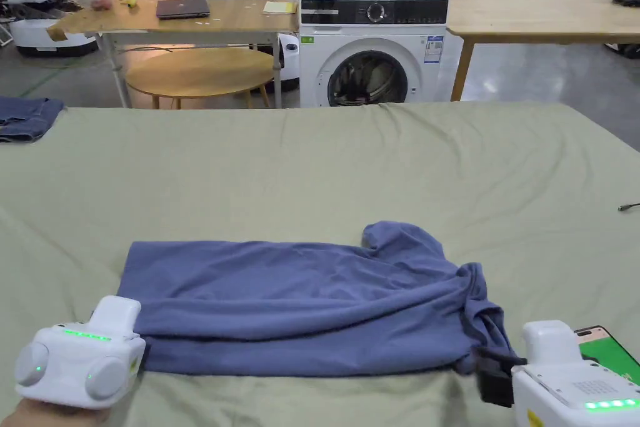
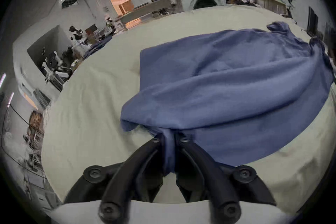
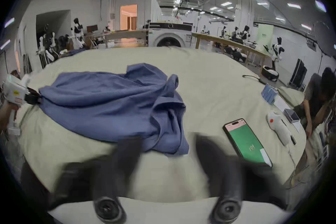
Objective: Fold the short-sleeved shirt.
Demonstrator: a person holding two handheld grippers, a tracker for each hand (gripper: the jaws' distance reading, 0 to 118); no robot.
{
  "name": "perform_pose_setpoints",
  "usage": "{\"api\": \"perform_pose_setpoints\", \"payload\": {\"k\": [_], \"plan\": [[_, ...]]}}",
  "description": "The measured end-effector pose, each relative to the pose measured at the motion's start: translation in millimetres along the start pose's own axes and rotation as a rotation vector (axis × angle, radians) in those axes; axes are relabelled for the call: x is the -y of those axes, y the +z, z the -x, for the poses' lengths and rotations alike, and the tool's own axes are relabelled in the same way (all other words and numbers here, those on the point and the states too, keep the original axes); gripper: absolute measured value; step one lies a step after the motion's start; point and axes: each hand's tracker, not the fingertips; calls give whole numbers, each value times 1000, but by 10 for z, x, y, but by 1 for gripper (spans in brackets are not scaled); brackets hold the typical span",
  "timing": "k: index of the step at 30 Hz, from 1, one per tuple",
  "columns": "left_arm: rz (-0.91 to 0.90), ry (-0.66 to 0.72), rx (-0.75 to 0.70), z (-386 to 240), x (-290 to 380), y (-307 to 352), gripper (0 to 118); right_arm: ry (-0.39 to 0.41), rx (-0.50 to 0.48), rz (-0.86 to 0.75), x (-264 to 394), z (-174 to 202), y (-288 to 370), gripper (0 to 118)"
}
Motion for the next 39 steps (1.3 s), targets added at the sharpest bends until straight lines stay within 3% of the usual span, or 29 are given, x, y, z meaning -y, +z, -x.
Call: {"api": "perform_pose_setpoints", "payload": {"k": [1, 2, 5, 6, 7, 8, 9, 10, 12, 17, 21, 27, 32, 33, 34, 35, 36, 37, 38, 39], "plan": [[2, 42, 20, 37, 5, 1, 4, -3, -32, 37, -22, -1, -111, 118], [-1, 61, 31, 65, 12, 15, 4, -24, -63, -22, -33, -5, -139, 117], [-2, 92, 48, 164, -1, 32, 3, -23, -35, 77, -61, 39, -379, 116], [-4, 102, 50, 181, 6, 53, 3, -40, -58, 118, -40, 5, -503, 106], [-8, 112, 54, 203, 19, 80, 3, -61, -92, 160, -24, -34, -578, 67], [-12, 122, 53, 229, 7, 87, 3, -102, -137, 167, -14, -71, -578, 41], [-16, 134, 56, 257, 14, 109, 3, -135, -187, 155, -9, -94, -542, 25], [-21, 151, 65, 289, 27, 146, 3, -161, -238, 131, -45, -94, -454, 20], [-32, 175, 81, 351, 36, 191, 3, -113, -180, 84, -84, -42, -286, 20], [-105, 219, 103, 459, 95, 555, 3, -127, -233, 15, -215, -66, 241, 19], [-157, 230, 105, 524, 168, 921, 3, -70, -261, -17, -284, -147, 673, 19], [-185, 276, 151, 588, 566, 1396, 3, -61, -288, 45, 19, -246, 1005, 20], [-102, 363, 169, 562, 970, 1130, 3, -99, -277, 165, 538, -191, 702, 20], [-87, 379, 165, 566, 1010, 1072, 3, -115, -265, 172, 604, -182, 646, 23], [-93, 383, 162, 578, 1033, 1061, 3, -128, -254, 180, 631, -176, 623, 42], [-108, 400, 154, 595, 1042, 1099, 12, -137, -243, 187, 623, -179, 615, 67], [-133, 400, 120, 571, 1011, 1216, 33, -140, -200, 176, 582, -173, 663, 91], [-158, 387, 77, 567, 977, 1293, 79, -133, -180, 149, 534, -165, 721, 106], [-206, 364, 25, 554, 897, 1408, 106, -128, -184, 82, 442, -161, 844, 107], [-254, 352, 12, 538, 808, 1507, 118, -132, -177, 16, 321, -131, 952, 107]]}}
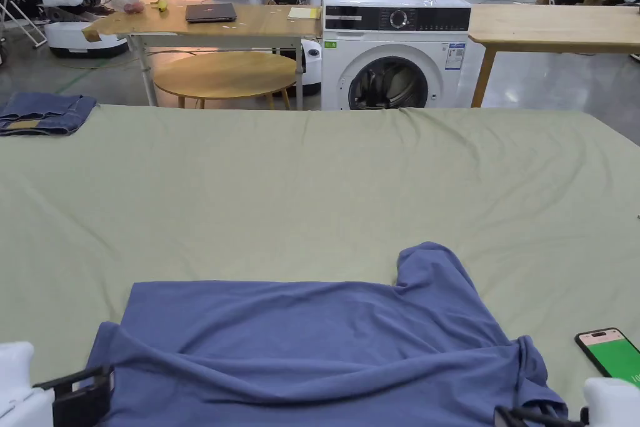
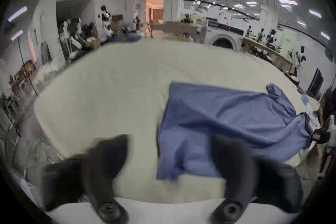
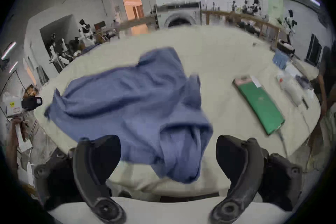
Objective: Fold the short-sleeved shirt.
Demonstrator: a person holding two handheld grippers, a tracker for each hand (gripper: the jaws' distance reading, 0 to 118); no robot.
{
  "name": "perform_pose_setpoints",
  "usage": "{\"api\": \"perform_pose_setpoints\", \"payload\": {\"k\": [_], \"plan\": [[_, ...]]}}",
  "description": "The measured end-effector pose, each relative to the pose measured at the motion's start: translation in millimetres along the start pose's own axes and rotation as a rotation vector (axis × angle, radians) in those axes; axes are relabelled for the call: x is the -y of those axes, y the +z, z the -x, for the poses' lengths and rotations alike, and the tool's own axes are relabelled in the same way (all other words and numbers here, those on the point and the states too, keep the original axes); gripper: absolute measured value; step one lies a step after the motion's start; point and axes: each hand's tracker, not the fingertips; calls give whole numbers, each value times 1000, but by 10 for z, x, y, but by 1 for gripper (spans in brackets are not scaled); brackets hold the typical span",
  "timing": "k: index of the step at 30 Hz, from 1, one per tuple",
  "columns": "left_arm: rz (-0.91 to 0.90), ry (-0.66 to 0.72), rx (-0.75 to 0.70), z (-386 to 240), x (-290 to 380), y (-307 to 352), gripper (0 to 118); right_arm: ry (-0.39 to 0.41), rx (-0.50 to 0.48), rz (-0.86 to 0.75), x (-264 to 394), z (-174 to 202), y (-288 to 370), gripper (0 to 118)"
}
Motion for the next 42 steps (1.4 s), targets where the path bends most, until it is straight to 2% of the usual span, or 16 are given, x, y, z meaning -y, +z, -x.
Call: {"api": "perform_pose_setpoints", "payload": {"k": [8, 9, 11, 12, 24, 25, 26, 27, 28, 30, 32, 36, 38, 40, 41, 42], "plan": [[-172, -151, 125, -753, -531, 159, 115, 83, -42, -336, -600, 759, 197, 105], [-162, -149, 133, -801, -527, 157, 104, 86, -59, -323, -616, 826, 185, 95], [-150, -154, 140, -880, -517, 106, 14, 94, -38, -311, -607, 938, 127, 14], [-152, -155, 139, -888, -494, 89, 0, 102, -23, -319, -590, 969, 130, 0], [62, -81, 81, -172, -381, -897, 0, 99, -32, -230, -546, 781, -153, 0], [64, -79, 74, -117, -419, -1049, 9, 100, -30, -223, -555, 766, -178, 0], [79, -86, 51, -69, -486, -1213, 42, 103, -26, -214, -570, 748, -215, 0], [102, -104, 25, -46, -546, -1366, 88, 105, -22, -209, -558, 746, -264, 0], [139, -125, 0, -31, -612, -1578, 118, 106, -18, -199, -573, 723, -312, 0], [75, -157, -29, -51, -722, -1904, 118, 112, -6, -178, -610, 673, -398, 0], [221, -163, -55, -76, -764, -2316, 118, 121, 15, -154, -629, 616, -514, 0], [307, -167, -79, -151, -704, -2949, 115, 109, 79, -78, -732, 442, -830, 0], [379, -172, -35, -201, -610, -3116, 95, 73, 92, -20, -841, 337, -1034, 0], [329, -211, -62, -265, -702, -3028, 89, 60, 109, 29, -947, 242, -1260, 0], [328, -236, 7, -394, -718, -2706, 73, 58, 111, 68, -1020, 199, -1405, 5], [307, -262, 5, -465, -726, -2599, 50, 55, 104, 101, -1098, 163, -1569, 21]]}}
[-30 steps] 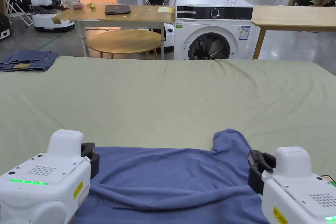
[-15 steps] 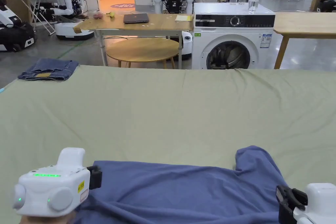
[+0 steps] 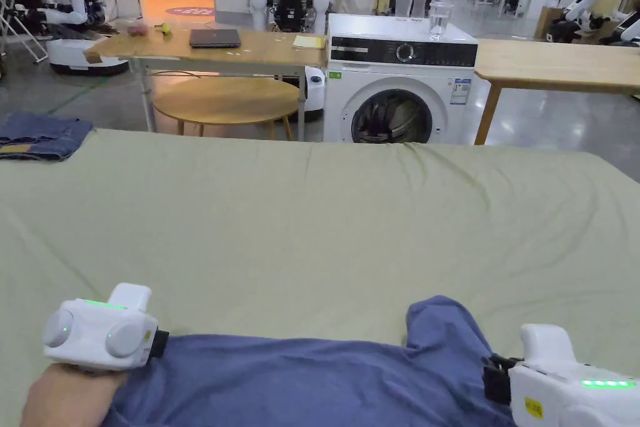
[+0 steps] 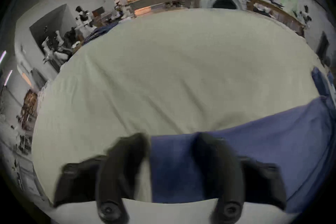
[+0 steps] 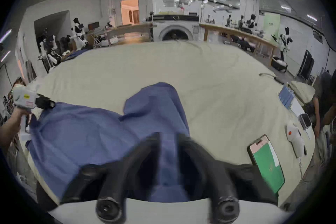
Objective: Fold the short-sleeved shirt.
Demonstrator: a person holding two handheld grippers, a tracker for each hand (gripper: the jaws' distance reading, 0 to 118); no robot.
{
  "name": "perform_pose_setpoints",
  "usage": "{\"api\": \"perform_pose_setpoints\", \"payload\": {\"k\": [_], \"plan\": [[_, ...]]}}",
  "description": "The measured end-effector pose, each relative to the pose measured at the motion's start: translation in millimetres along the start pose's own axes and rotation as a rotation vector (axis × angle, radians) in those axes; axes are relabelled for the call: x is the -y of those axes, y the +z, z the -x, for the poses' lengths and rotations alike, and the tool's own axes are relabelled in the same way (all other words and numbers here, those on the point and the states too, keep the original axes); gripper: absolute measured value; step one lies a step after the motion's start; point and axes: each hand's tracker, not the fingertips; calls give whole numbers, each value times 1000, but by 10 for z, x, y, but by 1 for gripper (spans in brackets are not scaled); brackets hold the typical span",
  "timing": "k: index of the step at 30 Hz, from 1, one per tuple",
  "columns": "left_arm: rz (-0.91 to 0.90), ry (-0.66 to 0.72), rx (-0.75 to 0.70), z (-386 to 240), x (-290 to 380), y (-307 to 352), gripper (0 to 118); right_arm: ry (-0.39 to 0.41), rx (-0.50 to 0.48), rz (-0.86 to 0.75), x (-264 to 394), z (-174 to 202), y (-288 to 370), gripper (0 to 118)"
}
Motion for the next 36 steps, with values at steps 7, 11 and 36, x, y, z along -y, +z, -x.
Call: {"api": "perform_pose_setpoints", "payload": {"k": [7, 11, 36], "plan": [[-88, 33, 15, -100, 89, 689, 0, 62, 39, 129, -330, 19, -848, 114], [-120, 55, 27, -26, 114, 964, 0, -4, -28, 224, -287, -101, -992, 41], [-156, 158, 159, 308, 1924, 1756, 0, 103, -61, -129, 1748, 19, 1178, 0]]}}
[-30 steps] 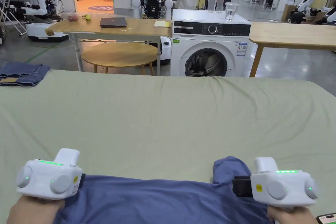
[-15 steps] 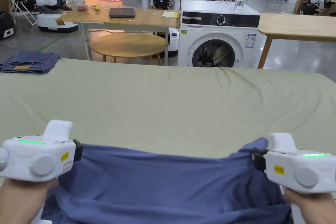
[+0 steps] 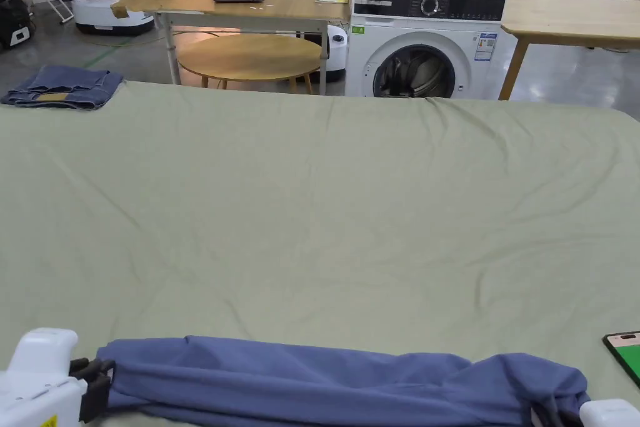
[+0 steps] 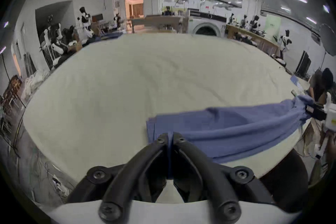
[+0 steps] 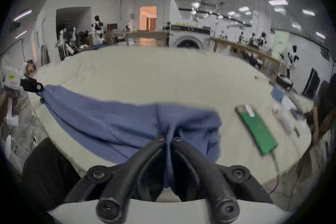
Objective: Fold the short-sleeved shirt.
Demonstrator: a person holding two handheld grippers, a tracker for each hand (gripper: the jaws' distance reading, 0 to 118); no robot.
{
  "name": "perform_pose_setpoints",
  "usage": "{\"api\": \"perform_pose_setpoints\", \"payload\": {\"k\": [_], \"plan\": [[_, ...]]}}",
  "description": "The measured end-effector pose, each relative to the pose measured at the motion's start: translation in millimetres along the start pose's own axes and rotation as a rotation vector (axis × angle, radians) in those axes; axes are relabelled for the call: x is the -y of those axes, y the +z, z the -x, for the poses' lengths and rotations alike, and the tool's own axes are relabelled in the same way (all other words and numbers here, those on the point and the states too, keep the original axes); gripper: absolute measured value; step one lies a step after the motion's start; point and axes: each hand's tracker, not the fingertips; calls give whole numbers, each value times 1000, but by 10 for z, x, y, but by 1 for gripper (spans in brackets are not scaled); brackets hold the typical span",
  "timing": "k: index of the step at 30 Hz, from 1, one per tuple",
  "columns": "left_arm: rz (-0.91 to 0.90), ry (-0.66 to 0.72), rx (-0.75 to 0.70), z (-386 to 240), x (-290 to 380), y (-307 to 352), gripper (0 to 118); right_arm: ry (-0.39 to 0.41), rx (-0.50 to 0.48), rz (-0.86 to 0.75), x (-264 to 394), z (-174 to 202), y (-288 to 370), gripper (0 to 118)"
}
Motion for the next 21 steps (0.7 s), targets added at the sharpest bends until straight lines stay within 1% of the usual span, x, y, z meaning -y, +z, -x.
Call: {"api": "perform_pose_setpoints", "payload": {"k": [1, 2, 3, 4, 5, 6, 7, 8, 11, 13, 16, 17, 18, 19, 20, 21], "plan": [[-23, -1, -10, -29, -3, 7, 0, -27, -4, -12, 4, -18, -26, 2], [-68, -5, -43, -63, -39, 38, 0, -38, -4, -28, -31, -18, -14, 11], [-104, -14, -60, -150, -107, 140, 10, -41, -11, -40, -141, -8, 35, 32], [-144, -26, -79, -213, -174, 214, 44, -43, -13, -45, -244, 13, 89, 73], [-191, -37, -82, -293, -272, 300, 80, -53, -17, -80, -384, 37, 193, 97], [-233, -45, -75, -383, -379, 368, 107, -58, -32, -150, -519, 90, 291, 107], [-273, -53, -61, -396, -435, 382, 118, -55, -43, -205, -636, 148, 359, 109], [-328, -68, -48, -500, -550, 439, 118, -45, -52, -249, -789, 234, 400, 109], [-415, -113, -39, -898, -842, 510, 118, 1, -66, -320, -1150, 497, 429, 109], [-454, -149, -30, -1117, -966, 502, 118, 8, -73, -360, -1285, 630, 391, 109], [-508, -175, -23, -1337, -974, 523, 111, 21, -78, -381, -1370, 783, 359, 103], [-507, -174, -14, -1347, -967, 516, 100, 32, -63, -387, -1364, 816, 354, 91], [-502, -168, -13, -1346, -963, 498, 73, 54, 0, -389, -1351, 854, 325, 57], [-498, -166, -16, -1341, -941, 484, 18, 58, 12, -393, -1328, 861, 313, 3], [-494, -162, -22, -1323, -907, 476, 0, 52, -4, -402, -1327, 841, 324, 0], [-484, -157, -3, -1257, -907, 483, 0, 44, -36, -389, -1328, 826, 316, 0]]}}
